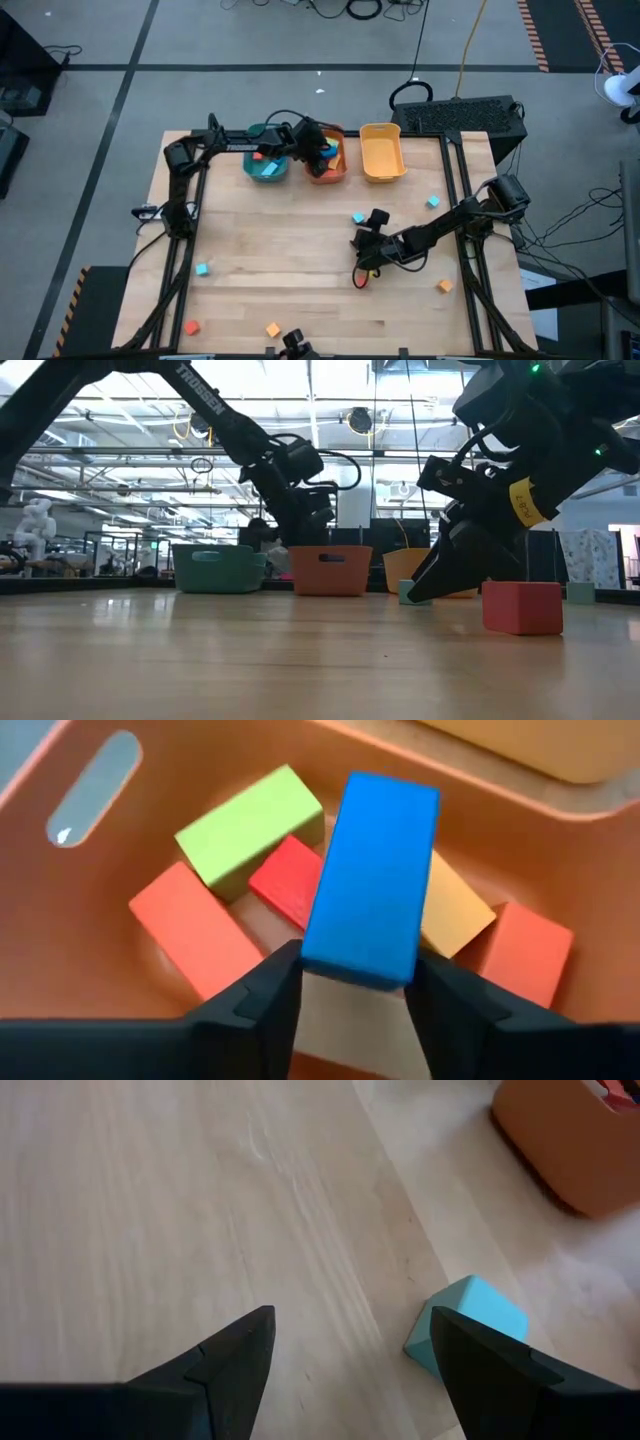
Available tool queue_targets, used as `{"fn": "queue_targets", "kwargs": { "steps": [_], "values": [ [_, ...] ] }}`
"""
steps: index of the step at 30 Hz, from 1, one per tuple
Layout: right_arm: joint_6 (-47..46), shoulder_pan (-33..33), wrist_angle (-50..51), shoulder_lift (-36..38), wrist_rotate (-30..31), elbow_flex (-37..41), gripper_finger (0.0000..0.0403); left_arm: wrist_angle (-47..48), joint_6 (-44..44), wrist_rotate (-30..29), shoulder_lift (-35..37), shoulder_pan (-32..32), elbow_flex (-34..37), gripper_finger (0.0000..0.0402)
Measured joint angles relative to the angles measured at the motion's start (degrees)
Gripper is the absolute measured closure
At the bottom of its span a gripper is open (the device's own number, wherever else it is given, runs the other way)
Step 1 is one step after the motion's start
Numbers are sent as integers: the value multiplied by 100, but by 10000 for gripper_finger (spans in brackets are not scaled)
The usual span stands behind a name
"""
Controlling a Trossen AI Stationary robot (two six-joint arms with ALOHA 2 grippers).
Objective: Sort blocks by size
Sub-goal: Put the blue thick rectangular block into the orange bin, then put the right light blue cube block into the yellow bin
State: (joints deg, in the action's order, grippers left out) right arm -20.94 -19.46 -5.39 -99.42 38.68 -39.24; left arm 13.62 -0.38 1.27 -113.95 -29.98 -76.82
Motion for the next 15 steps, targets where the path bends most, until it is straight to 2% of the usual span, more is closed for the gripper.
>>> {"fn": "queue_targets", "kwargs": {
  "steps": [5, 15],
  "values": [
    [-72, 2, -3, 0, 2, 0, 147, -22, 1, -73, 0, 0, 0, 194],
    [-86, 2, -45, 0, 38, 0, 147, -8, 7, -86, 200, 52, 0, 188]
  ]
}}
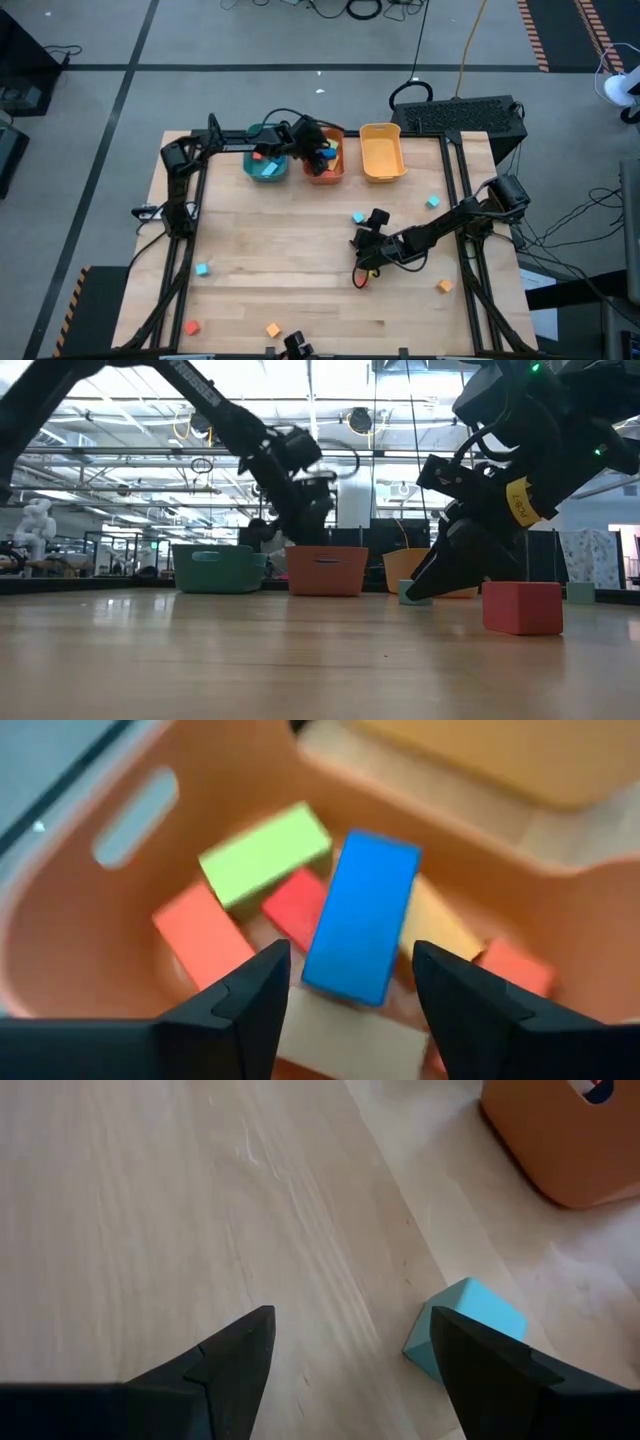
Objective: Sort blocks by size
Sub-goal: Put the right light blue cube block into the yellow bin
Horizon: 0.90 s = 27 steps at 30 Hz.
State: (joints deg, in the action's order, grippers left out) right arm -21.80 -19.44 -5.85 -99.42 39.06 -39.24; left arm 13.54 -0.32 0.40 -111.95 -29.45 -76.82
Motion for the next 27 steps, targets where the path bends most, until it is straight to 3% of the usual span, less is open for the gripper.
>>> {"fn": "queue_targets", "kwargs": {
  "steps": [6, 10, 21, 27],
  "values": [
    [130, 17, 369, 89, 57, 0, 147, -17, 4, 4, 604, 224, -28, 187],
    [-327, 43, 1187, 391, 343, 4, 147, 8, -2, 5, 1124, 489, -31, 187],
    [-1180, 412, 3871, 2091, 593, 2, 147, -623, 7, 151, 1895, 1174, 665, 187],
    [-1565, 673, 5249, 3106, 105, 2, 147, -1085, 146, 148, 1898, 1561, 1116, 187]
  ]
}}
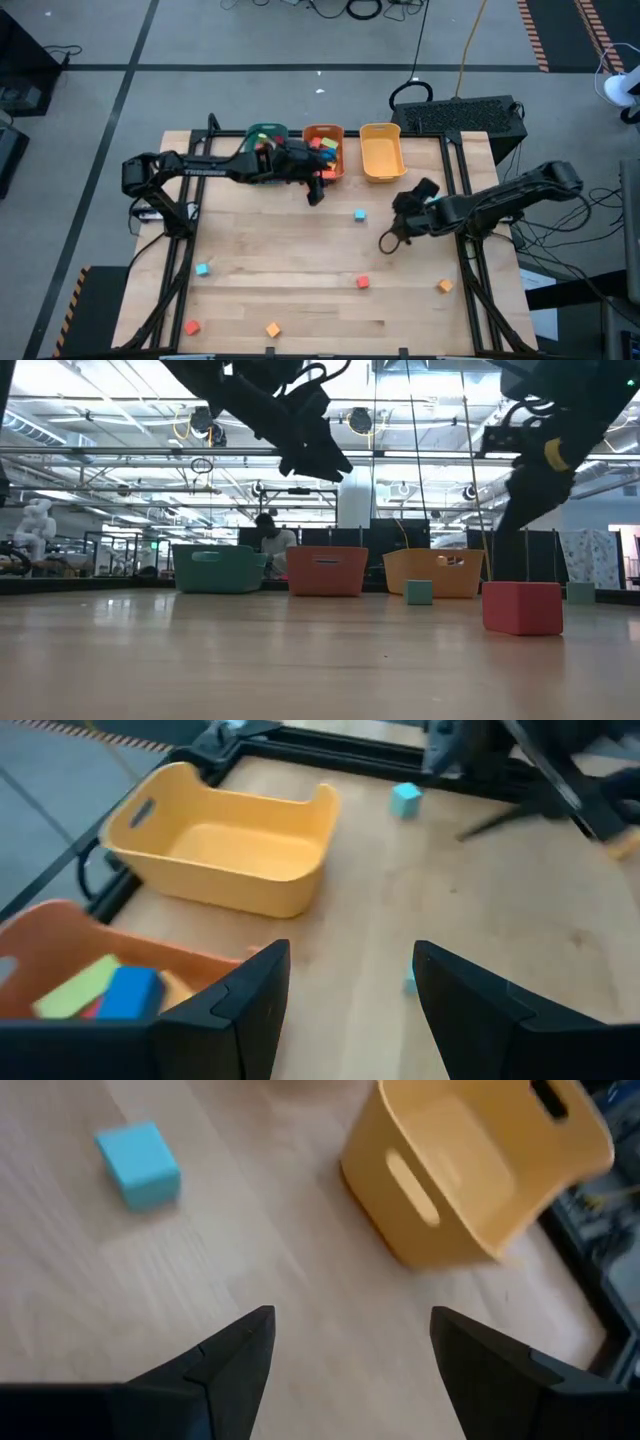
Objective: Sort blocks by size
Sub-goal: Put the right light blue cube block into the yellow bin
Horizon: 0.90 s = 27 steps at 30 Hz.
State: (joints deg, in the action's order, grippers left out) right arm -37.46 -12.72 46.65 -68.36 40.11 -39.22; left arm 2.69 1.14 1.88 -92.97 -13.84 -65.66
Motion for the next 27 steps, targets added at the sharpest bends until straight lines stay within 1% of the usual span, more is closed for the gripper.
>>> {"fn": "queue_targets", "kwargs": {
  "steps": [4, 7, 11, 15, 19, 20, 27],
  "values": [
    [-230, 217, 756, 497, -534, 0, 147, -717, 5, -40, 0, 288, 327, 187],
    [-388, 456, 1198, 718, -920, 0, 147, -1311, 1, -43, 0, 489, 565, 187],
    [-473, 806, 1271, 846, -1143, 2, 147, -2000, 5, -45, 0, 666, 823, 187],
    [-507, 1176, 1444, 812, -1202, 1, 147, -2094, 5, -67, 0, 811, 834, 187],
    [-384, 1725, 1547, 716, -1219, 0, 147, -2219, 4, -66, 0, 970, 834, 187],
    [-302, 1902, 1526, 678, -1301, 2, 147, -2256, 3, -65, 0, 999, 834, 187],
    [598, 3046, 1419, 111, -2394, 1, 147, -2493, -1, -64, 0, 1053, 834, 187]
  ]
}}
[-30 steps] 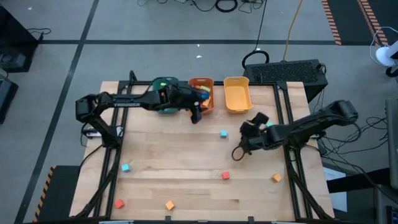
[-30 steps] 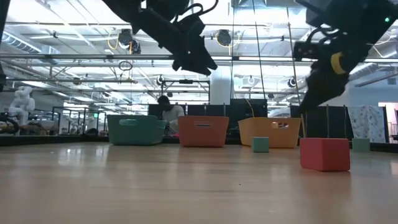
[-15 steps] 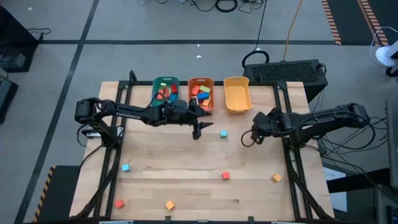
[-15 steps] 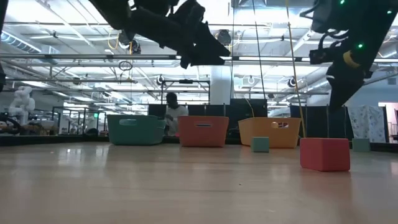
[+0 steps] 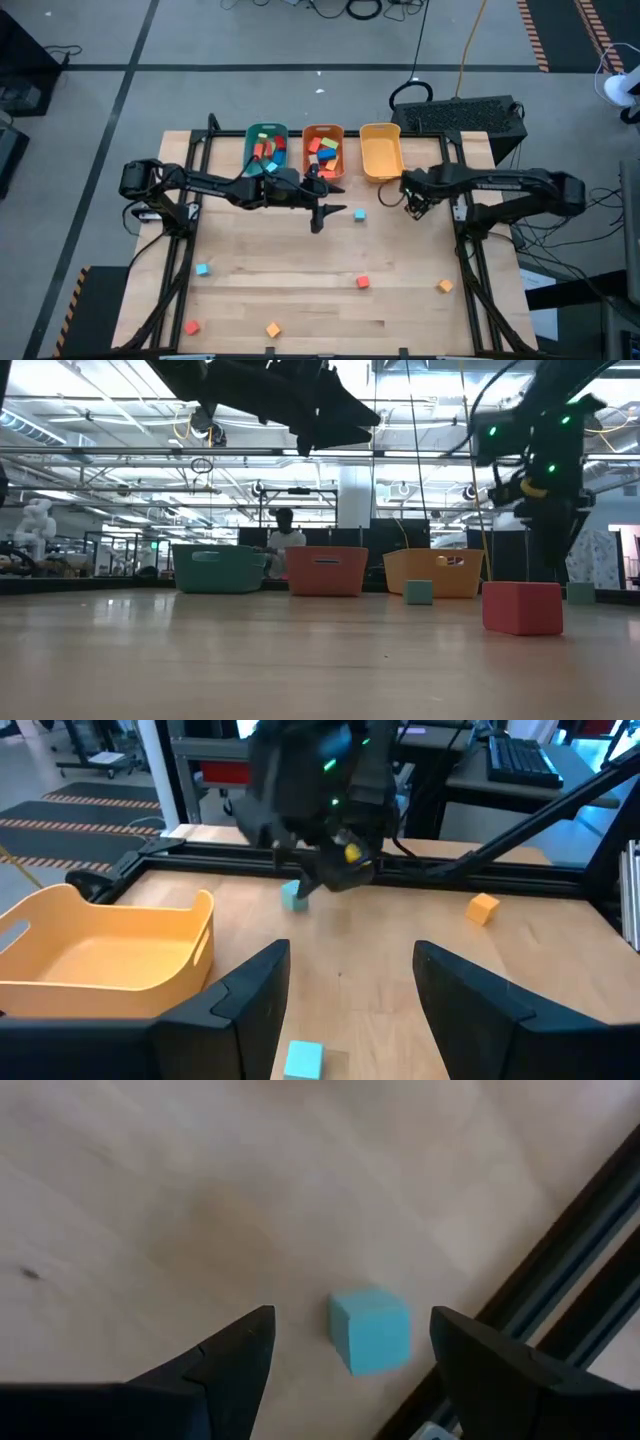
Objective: Sort blocks by size
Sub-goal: Put the right light blue cube block into the yellow bin
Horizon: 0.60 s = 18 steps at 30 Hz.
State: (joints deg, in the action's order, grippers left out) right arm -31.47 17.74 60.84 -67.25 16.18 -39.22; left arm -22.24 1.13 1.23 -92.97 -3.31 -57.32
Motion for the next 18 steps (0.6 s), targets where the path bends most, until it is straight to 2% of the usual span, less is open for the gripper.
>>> {"fn": "queue_targets", "kwargs": {
  "steps": [5, 18],
  "values": [
    [376, 555, -2, -519, -450, -1, 147, -2, -76, 0, 0, -15, 0, 187],
    [539, 1267, -3, -1489, -609, -1, 151, 44, -352, 0, 0, -133, 0, 187]
  ]
}}
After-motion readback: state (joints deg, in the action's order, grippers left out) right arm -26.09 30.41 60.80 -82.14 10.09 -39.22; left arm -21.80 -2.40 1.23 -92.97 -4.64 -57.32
